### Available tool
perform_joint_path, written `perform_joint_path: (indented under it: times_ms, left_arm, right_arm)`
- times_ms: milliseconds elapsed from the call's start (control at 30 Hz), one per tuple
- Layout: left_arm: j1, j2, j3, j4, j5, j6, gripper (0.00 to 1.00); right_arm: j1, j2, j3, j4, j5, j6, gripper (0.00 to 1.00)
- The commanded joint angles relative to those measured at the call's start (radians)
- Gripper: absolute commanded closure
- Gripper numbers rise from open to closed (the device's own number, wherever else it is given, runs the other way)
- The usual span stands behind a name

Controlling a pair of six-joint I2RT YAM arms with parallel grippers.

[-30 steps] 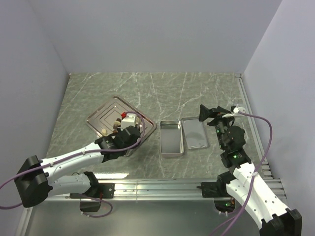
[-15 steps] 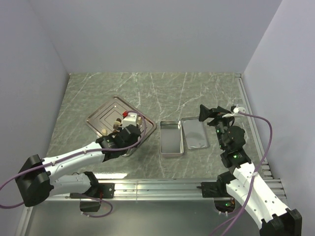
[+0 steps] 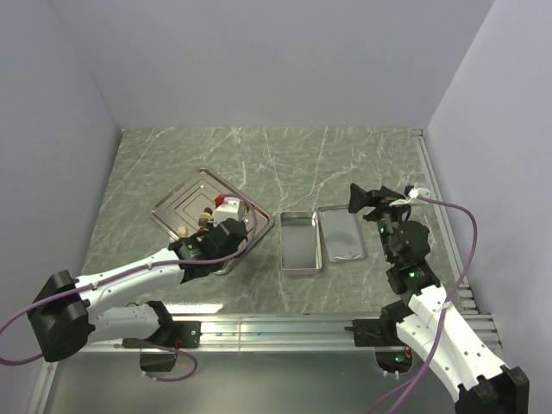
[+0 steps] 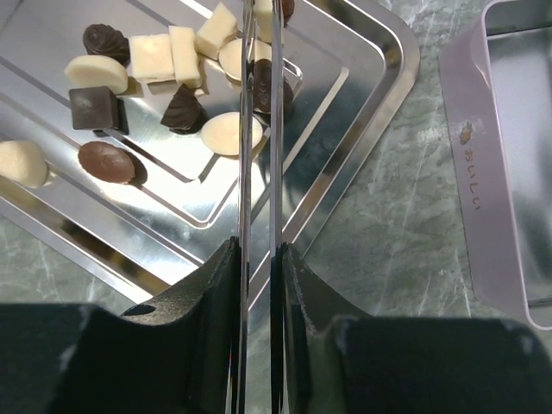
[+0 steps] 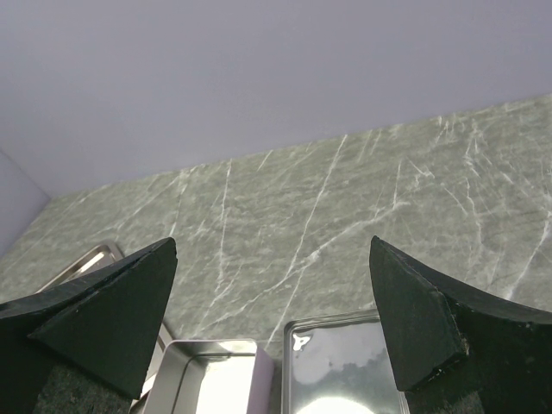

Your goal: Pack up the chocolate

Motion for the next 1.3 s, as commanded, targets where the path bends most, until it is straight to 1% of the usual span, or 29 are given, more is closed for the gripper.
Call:
perform_joint_path:
  times_ms: [0,233,500,600,767,1033,1100,1167,1233,1267]
  left_arm:
    - [0.004,-0.049,0.061,0.003,-0.047,0.024,0.82]
    - [-0.014,-0.084,0.104,0.008,-0.033,0.072,0.84]
    - [-0.088,-0.119,0.096,0.107,0.115,0.158,0.84]
    - [-0.146,-0.135,0.098,0.13,0.139,0.174,0.85]
    - [-0.186,-0.147,0.096,0.147,0.191,0.185,0.84]
    - [-0.25,-0.104,0.108,0.109,0.166,0.172,0.83]
    - [-0.26,-0.104,0.107,0.109,0.165,0.171,0.79]
    - [-0.266,-0.108,0.105,0.112,0.166,0.171,0.7]
    - [-0.269,-0.116,0.102,0.114,0.163,0.171,0.64]
    - [-0.269,-0.119,0.102,0.112,0.16,0.17,0.63]
  right_arm:
    - [-0.003,-0.002,0.028,0.031,-0.004,-0.001,0.01]
    - [-0.003,0.007,0.028,0.032,-0.003,-0.001,0.01]
    - [-0.003,0.01,0.029,0.031,-0.004,-0.003,0.02]
    - [-0.002,0.01,0.031,0.031,-0.006,-0.003,0.02]
    - [-0.003,0.015,0.034,0.028,-0.007,-0.003,0.02]
    - [-0.003,0.013,0.033,0.028,-0.007,-0.001,0.02]
    - [-0.002,0.017,0.036,0.026,-0.007,-0.003,0.02]
    - [-0.003,0.02,0.036,0.024,-0.009,-0.003,0.02]
    - [-0.002,0.021,0.037,0.024,-0.009,-0.004,0.01]
    - [-0.003,0.021,0.037,0.024,-0.009,-0.003,0.02]
